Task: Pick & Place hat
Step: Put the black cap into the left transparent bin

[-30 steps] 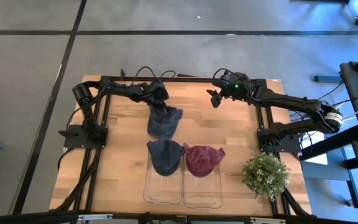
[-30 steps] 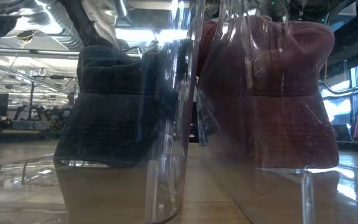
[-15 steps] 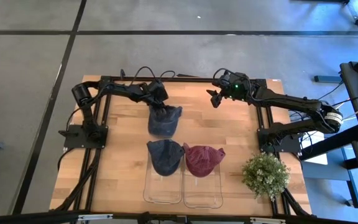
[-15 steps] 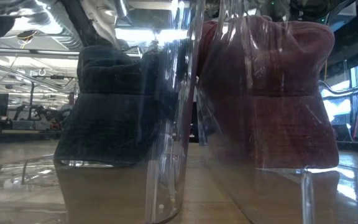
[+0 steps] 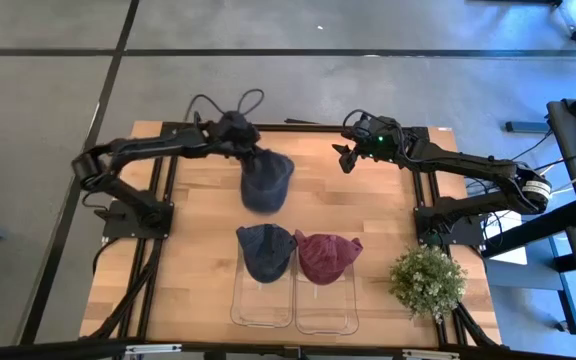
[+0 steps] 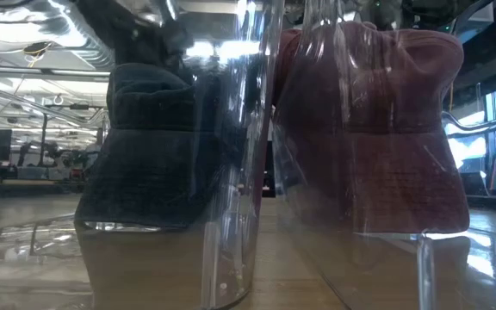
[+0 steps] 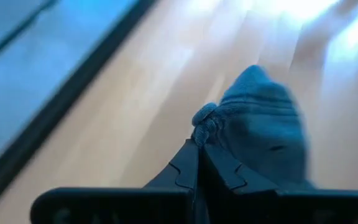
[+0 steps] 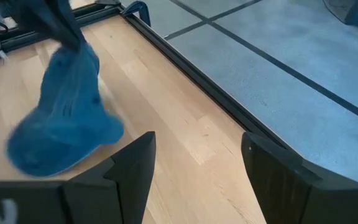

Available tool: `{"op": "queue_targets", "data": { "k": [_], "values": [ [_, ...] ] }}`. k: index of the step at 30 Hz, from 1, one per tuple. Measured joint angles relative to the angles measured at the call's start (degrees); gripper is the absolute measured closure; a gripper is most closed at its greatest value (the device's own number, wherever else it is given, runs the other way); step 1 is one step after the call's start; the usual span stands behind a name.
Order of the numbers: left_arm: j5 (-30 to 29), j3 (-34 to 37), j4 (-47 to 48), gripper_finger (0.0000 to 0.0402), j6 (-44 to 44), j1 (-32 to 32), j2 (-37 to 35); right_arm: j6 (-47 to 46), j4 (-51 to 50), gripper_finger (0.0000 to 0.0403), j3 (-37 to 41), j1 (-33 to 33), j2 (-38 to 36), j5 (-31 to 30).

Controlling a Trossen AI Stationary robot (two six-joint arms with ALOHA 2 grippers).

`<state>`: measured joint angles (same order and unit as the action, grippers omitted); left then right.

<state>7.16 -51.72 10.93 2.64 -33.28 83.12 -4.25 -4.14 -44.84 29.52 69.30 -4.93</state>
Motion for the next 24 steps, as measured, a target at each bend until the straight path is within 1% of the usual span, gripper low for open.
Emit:
{"op": "queue_targets", "data": {
  "k": [6,9,11,18,24],
  "values": [
    [-0.1,-0.4,0.1,0.0398,-1.5,0.9,-9.6,0.0,0.0,0.0166,0.0,0.0,0.0,0.0],
    [-0.2,-2.5,1.3,0.0398,-1.9,2.3,-13.0,0.0,0.0,0.0166,0.0,0.0,0.0,0.0],
    [-0.7,-5.0,3.8,0.0398,-1.9,3.6,-14.5,0.0,0.0,0.0166,0.0,0.0,0.0,0.0],
    [-8.9,-17.8,18.2,0.0398,-1.4,11.0,-16.3,0.0,0.0,0.0166,0.0,0.0,0.0,0.0],
    [-16.4,-28.2,27.3,0.0398,-2.1,19.7,-16.3,-0.1,-1.3,0.0166,0.3,0.0,0.0,0.0]
  ]
}}
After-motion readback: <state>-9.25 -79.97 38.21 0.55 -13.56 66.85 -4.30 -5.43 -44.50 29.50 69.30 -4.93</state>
